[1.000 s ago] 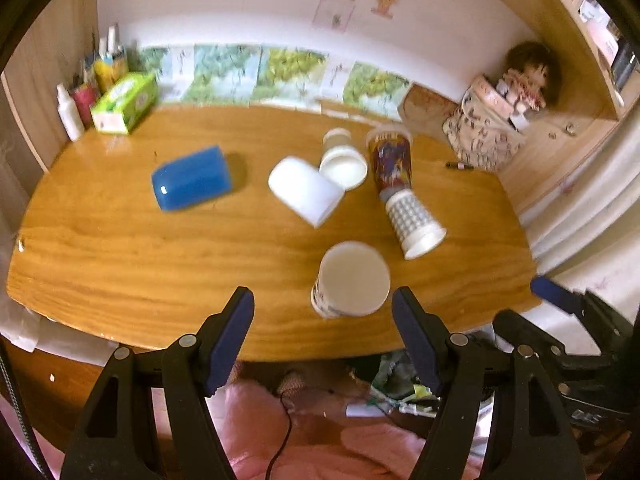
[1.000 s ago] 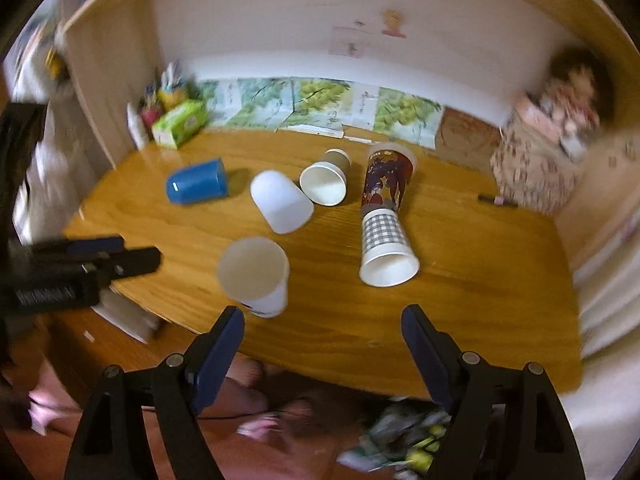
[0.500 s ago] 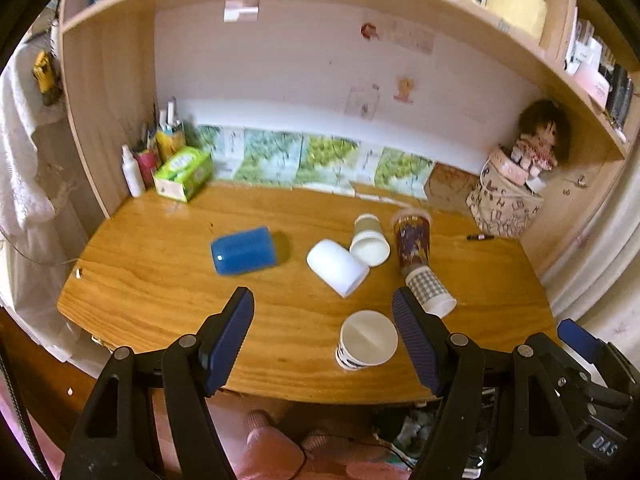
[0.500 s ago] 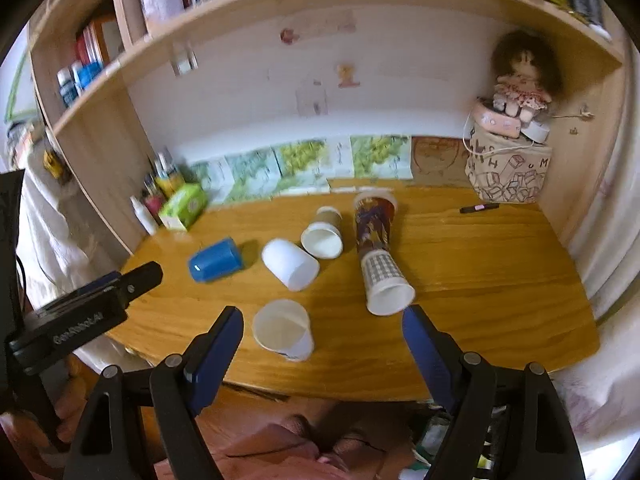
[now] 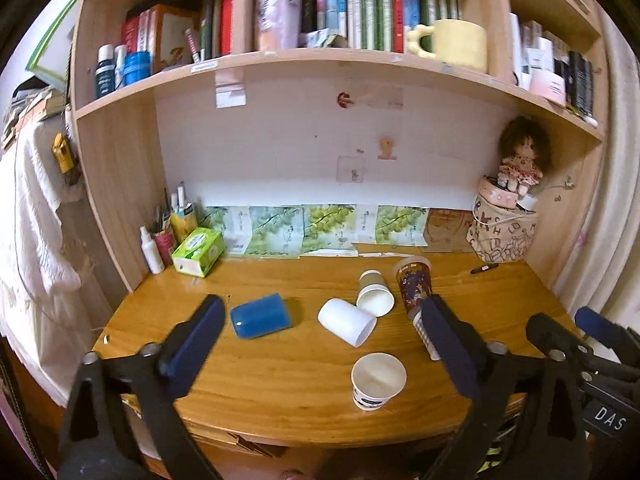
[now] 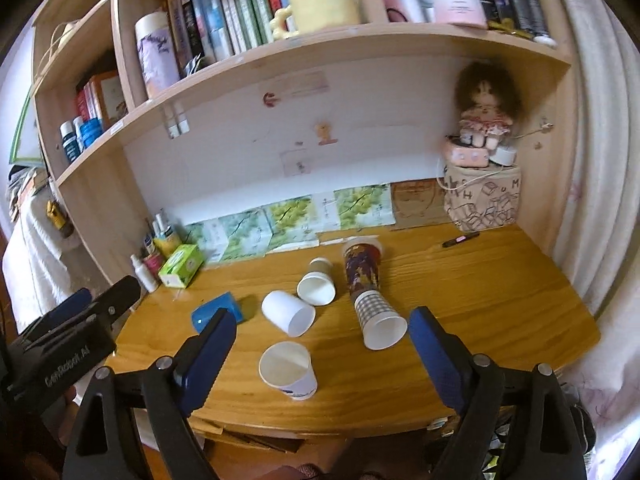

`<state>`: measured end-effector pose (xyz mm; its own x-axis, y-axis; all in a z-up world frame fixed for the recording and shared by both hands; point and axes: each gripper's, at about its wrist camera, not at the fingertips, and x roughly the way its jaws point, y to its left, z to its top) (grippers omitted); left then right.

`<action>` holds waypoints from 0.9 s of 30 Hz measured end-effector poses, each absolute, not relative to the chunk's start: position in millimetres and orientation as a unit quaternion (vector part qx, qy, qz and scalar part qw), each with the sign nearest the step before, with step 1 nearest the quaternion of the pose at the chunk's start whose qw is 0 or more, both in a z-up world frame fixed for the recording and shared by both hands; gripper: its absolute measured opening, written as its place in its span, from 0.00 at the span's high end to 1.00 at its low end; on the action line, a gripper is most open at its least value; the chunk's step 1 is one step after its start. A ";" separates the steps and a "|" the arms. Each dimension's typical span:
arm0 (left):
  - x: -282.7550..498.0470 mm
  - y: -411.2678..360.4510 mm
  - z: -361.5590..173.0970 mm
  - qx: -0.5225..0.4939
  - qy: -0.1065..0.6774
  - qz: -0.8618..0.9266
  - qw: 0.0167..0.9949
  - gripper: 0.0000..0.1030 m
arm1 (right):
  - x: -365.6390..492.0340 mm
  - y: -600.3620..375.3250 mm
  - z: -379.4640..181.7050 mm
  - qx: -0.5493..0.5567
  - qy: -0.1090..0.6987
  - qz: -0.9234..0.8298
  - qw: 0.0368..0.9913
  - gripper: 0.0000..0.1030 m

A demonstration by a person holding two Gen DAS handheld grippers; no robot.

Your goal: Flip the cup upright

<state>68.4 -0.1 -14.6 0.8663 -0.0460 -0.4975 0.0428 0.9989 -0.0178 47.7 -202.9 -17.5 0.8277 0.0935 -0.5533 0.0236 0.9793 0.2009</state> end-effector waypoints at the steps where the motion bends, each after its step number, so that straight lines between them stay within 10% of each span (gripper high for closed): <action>1: 68.5 -1.0 -15.7 0.000 0.255 -0.022 0.967 0.02 | 46.6 -202.6 -17.0 0.098 0.288 0.016 0.952 0.13; 4: 71.2 -2.3 -18.3 0.005 0.257 -0.018 0.966 0.01 | 45.4 -201.3 -16.4 0.091 0.280 0.010 0.956 0.00; 27: 55.7 6.6 -12.1 -0.004 0.196 0.013 0.981 0.01 | 44.8 -191.8 -11.7 0.083 0.248 0.024 0.965 0.00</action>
